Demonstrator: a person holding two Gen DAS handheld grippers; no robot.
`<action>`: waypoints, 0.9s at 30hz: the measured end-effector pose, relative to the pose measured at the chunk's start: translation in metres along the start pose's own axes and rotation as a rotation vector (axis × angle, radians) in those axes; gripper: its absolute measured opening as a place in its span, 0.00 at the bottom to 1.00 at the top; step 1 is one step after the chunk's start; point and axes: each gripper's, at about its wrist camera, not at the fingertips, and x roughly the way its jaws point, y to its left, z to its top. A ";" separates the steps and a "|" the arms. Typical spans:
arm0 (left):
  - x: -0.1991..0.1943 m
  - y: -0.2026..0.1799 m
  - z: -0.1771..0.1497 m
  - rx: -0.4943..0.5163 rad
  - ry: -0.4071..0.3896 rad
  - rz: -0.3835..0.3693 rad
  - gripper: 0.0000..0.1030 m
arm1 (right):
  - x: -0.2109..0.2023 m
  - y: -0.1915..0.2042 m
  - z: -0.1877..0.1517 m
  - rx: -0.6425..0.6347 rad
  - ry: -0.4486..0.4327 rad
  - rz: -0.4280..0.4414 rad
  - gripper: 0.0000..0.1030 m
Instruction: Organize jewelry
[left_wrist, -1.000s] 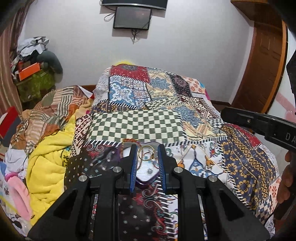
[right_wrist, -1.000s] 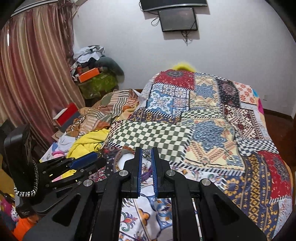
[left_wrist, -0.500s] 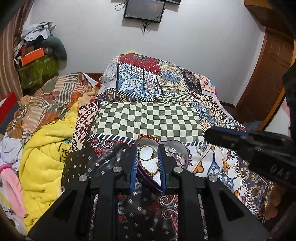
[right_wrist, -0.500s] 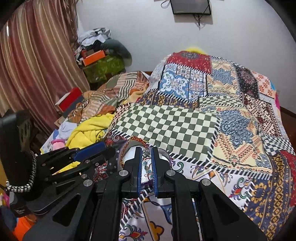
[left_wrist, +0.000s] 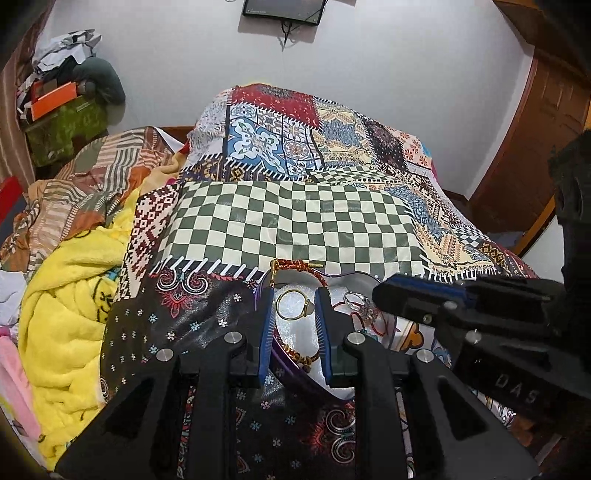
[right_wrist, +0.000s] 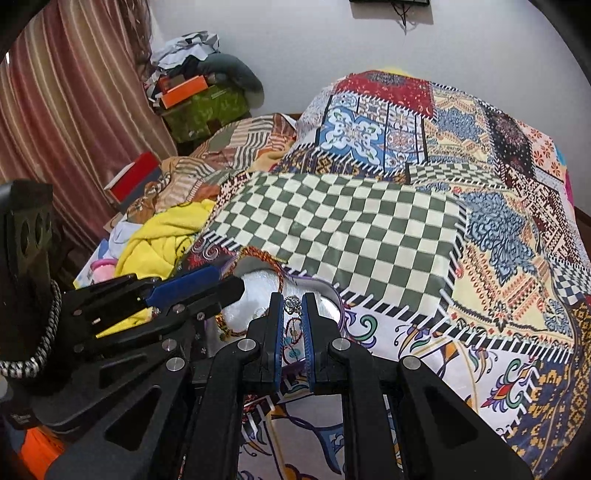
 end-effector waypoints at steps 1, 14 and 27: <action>0.001 0.000 0.000 -0.002 0.002 -0.004 0.19 | 0.002 -0.001 -0.001 0.001 0.004 0.003 0.09; -0.006 -0.003 0.004 0.010 -0.011 0.012 0.20 | -0.002 -0.001 -0.005 -0.014 0.029 0.002 0.18; -0.045 -0.018 0.016 0.032 -0.069 0.035 0.28 | -0.049 -0.005 0.001 0.006 -0.071 -0.042 0.36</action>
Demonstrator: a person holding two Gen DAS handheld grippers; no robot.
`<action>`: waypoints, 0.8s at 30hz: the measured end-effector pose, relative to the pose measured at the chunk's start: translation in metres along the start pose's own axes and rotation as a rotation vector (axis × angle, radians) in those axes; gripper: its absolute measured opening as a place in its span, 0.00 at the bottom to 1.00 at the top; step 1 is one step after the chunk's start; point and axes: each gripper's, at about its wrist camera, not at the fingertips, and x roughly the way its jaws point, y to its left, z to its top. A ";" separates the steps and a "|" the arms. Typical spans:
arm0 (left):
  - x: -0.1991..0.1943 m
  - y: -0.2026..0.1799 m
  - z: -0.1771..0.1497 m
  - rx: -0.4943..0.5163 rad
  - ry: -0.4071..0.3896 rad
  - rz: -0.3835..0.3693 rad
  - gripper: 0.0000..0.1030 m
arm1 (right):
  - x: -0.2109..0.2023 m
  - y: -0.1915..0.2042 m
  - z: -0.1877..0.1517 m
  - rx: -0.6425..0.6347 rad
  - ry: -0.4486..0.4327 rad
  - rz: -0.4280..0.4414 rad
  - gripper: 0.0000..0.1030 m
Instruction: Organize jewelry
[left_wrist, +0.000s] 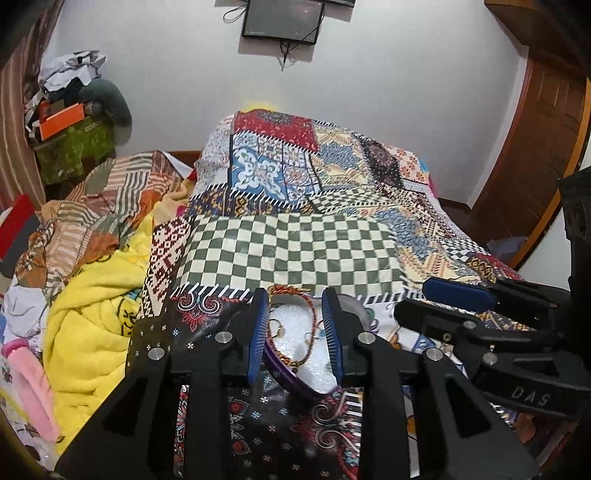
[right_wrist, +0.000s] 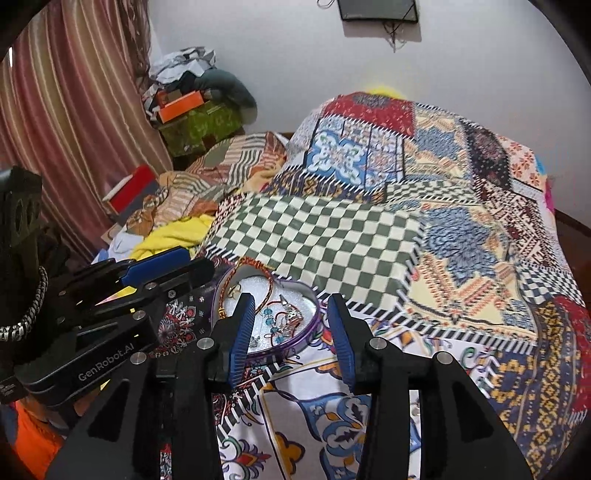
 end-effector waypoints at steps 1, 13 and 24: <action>-0.004 -0.003 0.001 0.007 -0.006 0.000 0.28 | -0.005 -0.002 0.000 0.006 -0.010 -0.002 0.36; -0.032 -0.054 0.006 0.079 -0.037 -0.038 0.31 | -0.062 -0.033 -0.008 0.051 -0.090 -0.079 0.36; -0.012 -0.102 -0.008 0.152 0.034 -0.091 0.34 | -0.089 -0.079 -0.027 0.122 -0.096 -0.177 0.36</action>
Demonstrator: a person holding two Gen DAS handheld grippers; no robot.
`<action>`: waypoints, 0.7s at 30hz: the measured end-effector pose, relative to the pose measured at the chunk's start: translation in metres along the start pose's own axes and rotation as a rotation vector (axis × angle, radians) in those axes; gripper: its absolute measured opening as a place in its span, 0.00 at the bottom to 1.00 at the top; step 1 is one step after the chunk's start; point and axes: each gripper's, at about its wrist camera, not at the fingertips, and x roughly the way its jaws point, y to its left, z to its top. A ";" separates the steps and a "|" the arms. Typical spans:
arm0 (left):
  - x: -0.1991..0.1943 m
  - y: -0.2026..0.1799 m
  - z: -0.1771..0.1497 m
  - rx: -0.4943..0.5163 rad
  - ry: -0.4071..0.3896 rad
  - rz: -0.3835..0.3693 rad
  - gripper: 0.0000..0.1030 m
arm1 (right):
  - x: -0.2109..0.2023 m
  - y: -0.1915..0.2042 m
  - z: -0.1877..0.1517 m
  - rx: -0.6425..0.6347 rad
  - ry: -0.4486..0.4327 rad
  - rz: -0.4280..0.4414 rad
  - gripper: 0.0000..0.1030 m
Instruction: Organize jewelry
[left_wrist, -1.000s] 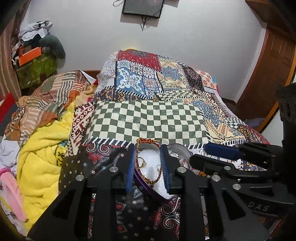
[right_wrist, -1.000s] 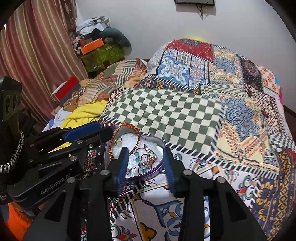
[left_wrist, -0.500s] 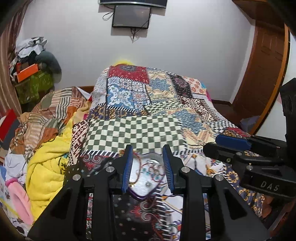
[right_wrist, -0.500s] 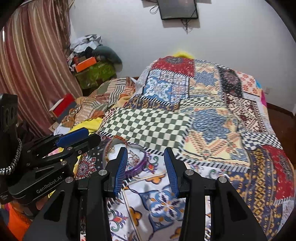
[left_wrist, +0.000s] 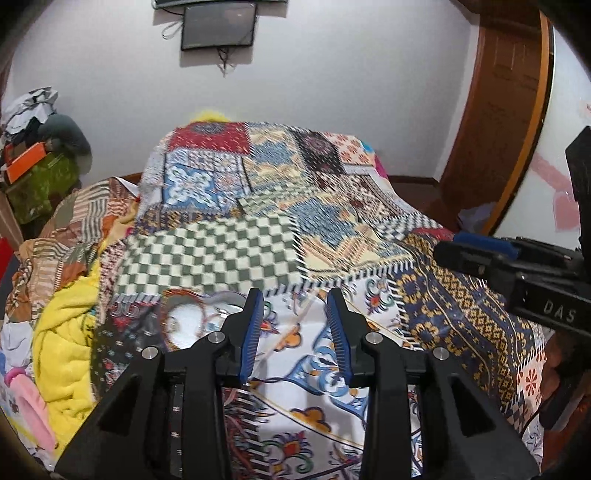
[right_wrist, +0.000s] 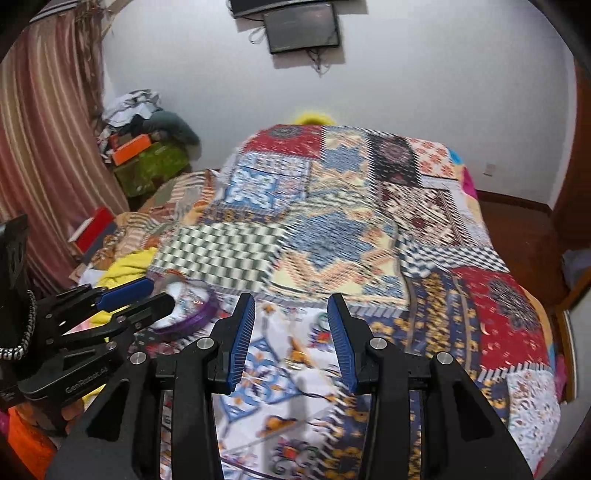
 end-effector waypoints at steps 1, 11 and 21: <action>0.005 -0.003 -0.002 0.002 0.013 -0.007 0.34 | 0.000 -0.004 -0.002 0.004 0.005 -0.006 0.36; 0.064 -0.037 -0.027 0.061 0.176 -0.077 0.34 | 0.014 -0.042 -0.028 0.087 0.080 -0.024 0.36; 0.110 -0.063 -0.042 0.136 0.284 -0.112 0.34 | 0.023 -0.061 -0.038 0.144 0.118 -0.008 0.36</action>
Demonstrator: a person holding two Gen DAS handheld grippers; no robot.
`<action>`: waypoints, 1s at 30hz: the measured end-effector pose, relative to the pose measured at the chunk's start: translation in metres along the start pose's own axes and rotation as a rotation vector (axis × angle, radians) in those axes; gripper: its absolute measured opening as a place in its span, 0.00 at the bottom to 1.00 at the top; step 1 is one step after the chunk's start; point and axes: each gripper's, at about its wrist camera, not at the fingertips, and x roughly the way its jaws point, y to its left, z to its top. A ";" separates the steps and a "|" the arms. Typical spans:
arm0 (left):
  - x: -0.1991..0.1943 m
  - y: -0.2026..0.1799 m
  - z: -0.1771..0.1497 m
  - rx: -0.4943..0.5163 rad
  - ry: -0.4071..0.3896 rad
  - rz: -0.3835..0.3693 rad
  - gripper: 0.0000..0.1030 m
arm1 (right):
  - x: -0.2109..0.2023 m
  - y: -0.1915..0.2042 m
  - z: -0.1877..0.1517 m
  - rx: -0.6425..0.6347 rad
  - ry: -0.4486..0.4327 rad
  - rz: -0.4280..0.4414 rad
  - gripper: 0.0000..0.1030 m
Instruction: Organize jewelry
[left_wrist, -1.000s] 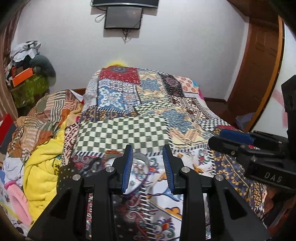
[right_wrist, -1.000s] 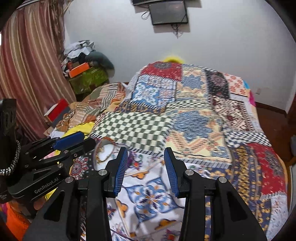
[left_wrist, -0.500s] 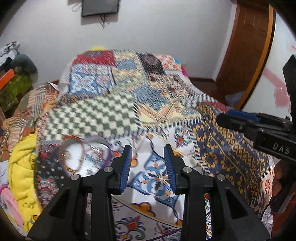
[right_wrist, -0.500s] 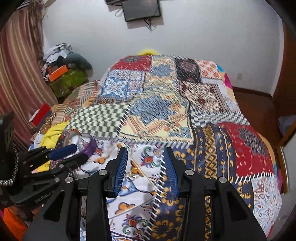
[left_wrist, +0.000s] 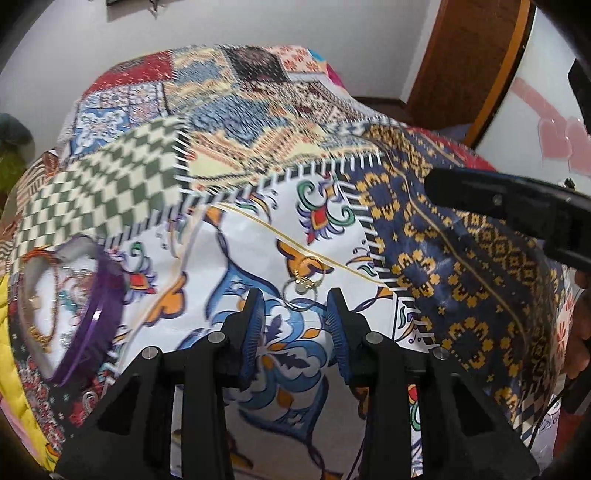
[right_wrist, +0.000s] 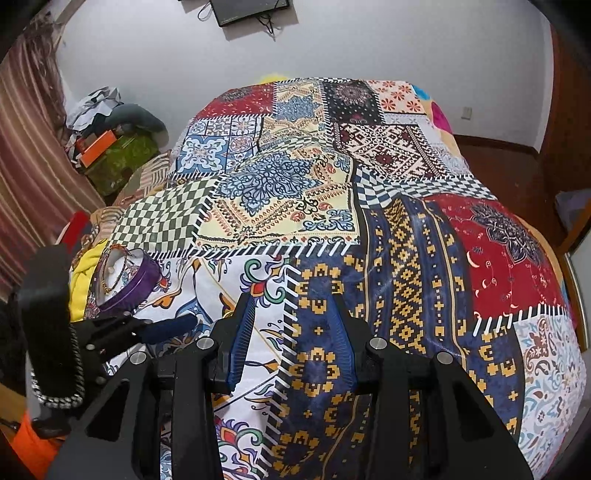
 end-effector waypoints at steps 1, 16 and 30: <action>0.003 -0.001 -0.001 0.003 0.009 0.001 0.34 | 0.001 -0.001 -0.001 0.001 0.002 0.001 0.36; -0.021 0.011 -0.005 -0.027 -0.065 0.014 0.19 | 0.003 0.004 -0.002 -0.002 0.020 0.014 0.36; -0.080 0.052 -0.027 -0.093 -0.168 0.123 0.19 | 0.026 0.056 -0.009 -0.096 0.096 0.052 0.36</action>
